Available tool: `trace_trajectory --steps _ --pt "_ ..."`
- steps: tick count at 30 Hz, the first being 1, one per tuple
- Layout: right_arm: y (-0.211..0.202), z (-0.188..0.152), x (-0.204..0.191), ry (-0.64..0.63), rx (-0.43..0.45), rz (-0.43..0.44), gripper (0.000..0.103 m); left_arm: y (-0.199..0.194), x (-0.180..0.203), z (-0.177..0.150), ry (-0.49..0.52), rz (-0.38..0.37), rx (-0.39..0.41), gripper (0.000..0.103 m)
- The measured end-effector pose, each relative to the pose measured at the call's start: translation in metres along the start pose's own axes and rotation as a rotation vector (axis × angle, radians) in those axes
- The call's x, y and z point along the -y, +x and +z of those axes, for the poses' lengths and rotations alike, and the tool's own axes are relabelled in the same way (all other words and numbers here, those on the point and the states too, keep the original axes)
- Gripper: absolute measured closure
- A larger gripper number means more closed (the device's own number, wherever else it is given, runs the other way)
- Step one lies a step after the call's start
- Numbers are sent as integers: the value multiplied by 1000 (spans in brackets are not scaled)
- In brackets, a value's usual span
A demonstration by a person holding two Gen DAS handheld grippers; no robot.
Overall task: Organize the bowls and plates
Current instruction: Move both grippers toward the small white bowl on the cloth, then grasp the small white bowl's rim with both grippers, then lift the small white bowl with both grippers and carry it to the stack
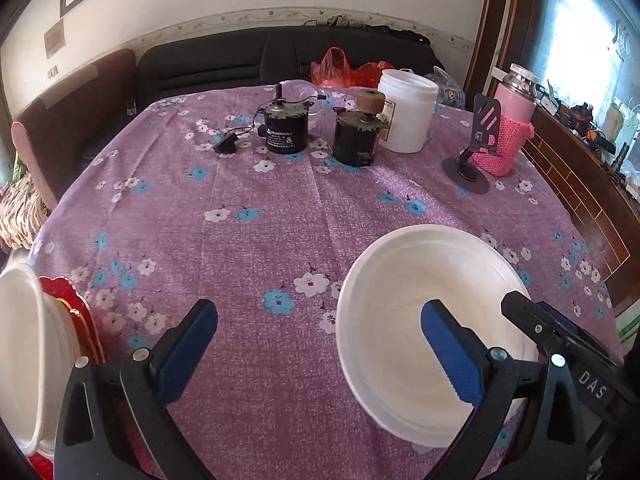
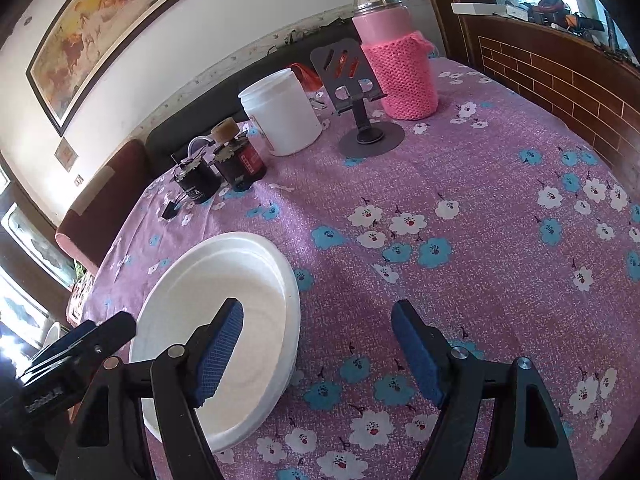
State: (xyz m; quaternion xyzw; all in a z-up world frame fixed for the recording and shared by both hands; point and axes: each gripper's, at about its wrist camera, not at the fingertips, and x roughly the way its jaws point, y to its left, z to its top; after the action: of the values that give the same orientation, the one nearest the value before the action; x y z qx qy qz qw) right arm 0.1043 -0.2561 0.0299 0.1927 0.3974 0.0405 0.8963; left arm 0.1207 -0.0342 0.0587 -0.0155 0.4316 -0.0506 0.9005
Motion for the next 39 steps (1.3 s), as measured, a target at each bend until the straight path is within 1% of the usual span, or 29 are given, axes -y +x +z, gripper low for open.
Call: trace_trajectory --steps 2,3,5,8,9,10,11,12,13,14,15,16,17,18,20,23,26,29,31,34,36,39 --pt "2 -1 -2 -16 -3 -6 25 8 8 2 15 -6 -3 1" --pt "4 -1 -3 -20 -9 -4 26 11 11 2 24 -2 -4 3" --pt "8 -2 -4 -23 -23 -8 33 15 17 3 40 2 -7 7" --pt "13 -4 -1 -14 -42 -14 35 22 20 4 41 -7 -24 12" --pt "15 -4 -1 -11 -50 -10 36 24 21 3 41 -16 -34 20" --pt "16 -5 -1 -9 -55 -4 37 27 22 2 44 -26 -48 33" --pt "17 -5 -2 -12 -59 -2 42 30 23 2 48 -36 -64 41" --pt "19 -6 -3 -18 -63 -2 49 32 25 0 54 -47 -81 57" --pt "20 -7 -4 -23 -70 2 53 34 27 -1 60 -51 -94 66" --pt "22 -8 -5 -26 -79 12 61 34 28 -3 64 -41 -92 67" --pt "23 -9 -6 -28 -88 23 68 33 28 -4 66 -39 -82 70" --pt "24 -10 -7 -31 -93 27 70 31 28 -5 64 -44 -75 78" --pt "24 -11 -9 -36 -95 32 75 29 28 -5 63 -51 -74 83" --pt "24 -13 -11 -43 -97 39 78 27 27 -6 63 -49 -71 84" --pt "22 -14 -14 -64 -85 20 82 20 27 -7 69 -50 -55 84" --pt "16 -16 -17 -69 -65 42 87 5 25 -10 80 -38 -20 84" --pt "8 -16 -24 -99 -27 49 87 -10 19 -13 70 -42 -5 84" --pt "-2 -18 -36 -126 2 66 87 -33 10 -17 66 -28 31 84" --pt "-10 -19 -50 -148 15 77 87 -51 2 -19 61 -16 61 84" --pt "-21 -22 -72 -166 9 107 87 -78 -17 -21 43 4 114 84" --pt "-29 -25 -91 -185 2 128 87 -97 -31 -23 23 17 149 84" --pt "-41 -27 -124 -241 18 139 87 -120 -56 -26 -9 34 191 84"
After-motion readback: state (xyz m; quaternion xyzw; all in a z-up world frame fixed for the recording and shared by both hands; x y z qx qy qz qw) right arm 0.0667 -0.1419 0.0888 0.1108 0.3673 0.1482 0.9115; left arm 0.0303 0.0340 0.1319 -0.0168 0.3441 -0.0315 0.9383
